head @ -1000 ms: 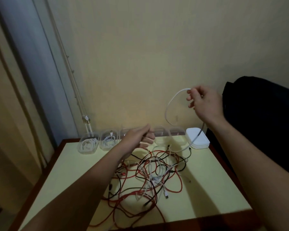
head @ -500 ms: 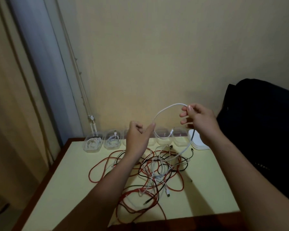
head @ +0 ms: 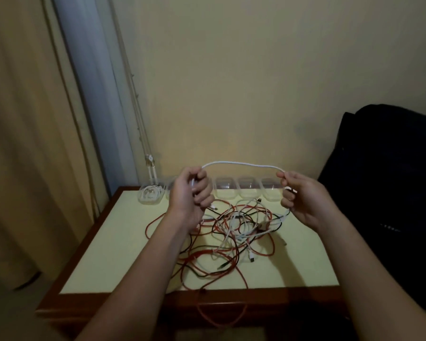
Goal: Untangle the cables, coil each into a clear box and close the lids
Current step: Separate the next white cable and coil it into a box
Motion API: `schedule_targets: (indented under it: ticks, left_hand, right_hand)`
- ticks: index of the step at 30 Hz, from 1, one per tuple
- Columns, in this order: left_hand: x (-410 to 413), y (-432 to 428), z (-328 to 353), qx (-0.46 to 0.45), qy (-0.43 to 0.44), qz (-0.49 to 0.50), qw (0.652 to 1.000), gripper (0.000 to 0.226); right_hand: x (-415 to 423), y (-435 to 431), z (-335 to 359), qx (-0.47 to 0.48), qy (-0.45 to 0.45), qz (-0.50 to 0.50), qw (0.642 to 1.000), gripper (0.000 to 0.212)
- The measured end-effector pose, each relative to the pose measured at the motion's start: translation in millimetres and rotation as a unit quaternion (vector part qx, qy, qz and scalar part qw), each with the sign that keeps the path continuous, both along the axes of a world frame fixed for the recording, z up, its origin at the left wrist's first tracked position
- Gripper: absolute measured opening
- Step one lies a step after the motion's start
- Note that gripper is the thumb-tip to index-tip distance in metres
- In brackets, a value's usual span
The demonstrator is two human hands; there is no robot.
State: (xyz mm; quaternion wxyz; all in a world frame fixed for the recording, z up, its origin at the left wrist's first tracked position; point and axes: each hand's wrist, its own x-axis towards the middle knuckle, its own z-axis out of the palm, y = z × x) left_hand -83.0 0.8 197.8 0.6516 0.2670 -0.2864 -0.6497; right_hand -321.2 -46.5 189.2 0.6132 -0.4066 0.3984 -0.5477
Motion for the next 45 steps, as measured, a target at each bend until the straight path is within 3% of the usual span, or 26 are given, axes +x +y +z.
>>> schedule_targets:
  ticks: [2, 5, 8, 11, 14, 18, 23, 25, 27, 29, 30, 32, 33, 36, 40, 45]
  left_hand:
    - [3, 14, 7, -0.008, 0.042, -0.02, 0.999, 0.029]
    - [-3, 39, 14, -0.005, 0.026, -0.028, 0.999, 0.029]
    - [-17, 63, 26, 0.013, 0.025, -0.006, 1.0, 0.029]
    - [-17, 80, 38, 0.089, 0.138, 0.005, 0.986, 0.028]
    - [1, 89, 42, 0.14, 0.183, 0.043, 0.972, 0.028]
    - [23, 100, 40, 0.126, 0.218, 0.093, 0.963, 0.039]
    - [23, 111, 33, 0.104, 0.095, 0.11, 0.984, 0.028]
    - [15, 111, 28, 0.083, 0.027, 0.119, 0.989, 0.031]
    - [7, 112, 24, 0.051, -0.059, 0.144, 0.987, 0.031]
    - [-3, 118, 22, 0.003, -0.242, 0.2, 0.949, 0.022]
    - [-7, 123, 21, -0.033, -0.353, 0.226, 0.907, 0.018]
    - [-15, 133, 18, -0.111, -0.488, 0.208, 0.84, 0.015]
    - [-19, 137, 16, -0.133, -0.512, 0.173, 0.831, 0.016]
    - [-22, 146, 10, -0.137, -0.523, 0.088, 0.837, 0.022]
    - [-27, 155, 4, -0.1, -0.448, -0.015, 0.888, 0.032]
    - [-34, 167, 4, -0.065, -0.36, -0.084, 0.927, 0.039]
  right_hand:
    - [-1, 16, -9, -0.024, 0.07, 0.003, 0.997, 0.018]
    - [10, 48, -10, -0.089, 0.174, 0.04, 0.98, 0.023]
    - [29, 80, -7, -0.136, 0.158, 0.051, 0.977, 0.028]
    - [45, 104, -11, -0.134, 0.134, 0.027, 0.981, 0.028]
    - [46, 123, -28, -0.132, 0.179, -0.011, 0.975, 0.023]
    - [33, 141, -66, -0.102, 0.242, -0.051, 0.964, 0.014]
    - [22, 158, -89, -0.089, 0.251, -0.116, 0.957, 0.013]
    - [22, 163, -81, -0.15, 0.326, -0.125, 0.925, 0.015]
    - [22, 165, -72, -0.233, 0.425, -0.134, 0.864, 0.022]
    - [25, 166, -60, -0.297, 0.505, -0.121, 0.801, 0.024]
    - [28, 168, -54, -0.324, 0.522, -0.112, 0.781, 0.024]
    - [32, 174, -41, -0.376, 0.503, -0.109, 0.771, 0.022]
    - [34, 178, -34, -0.394, 0.478, -0.115, 0.776, 0.021]
    - [34, 183, -18, -0.393, 0.427, -0.15, 0.801, 0.025]
    - [35, 185, -6, -0.356, 0.385, -0.171, 0.834, 0.027]
    - [44, 193, -1, -0.328, 0.339, -0.2, 0.859, 0.032]
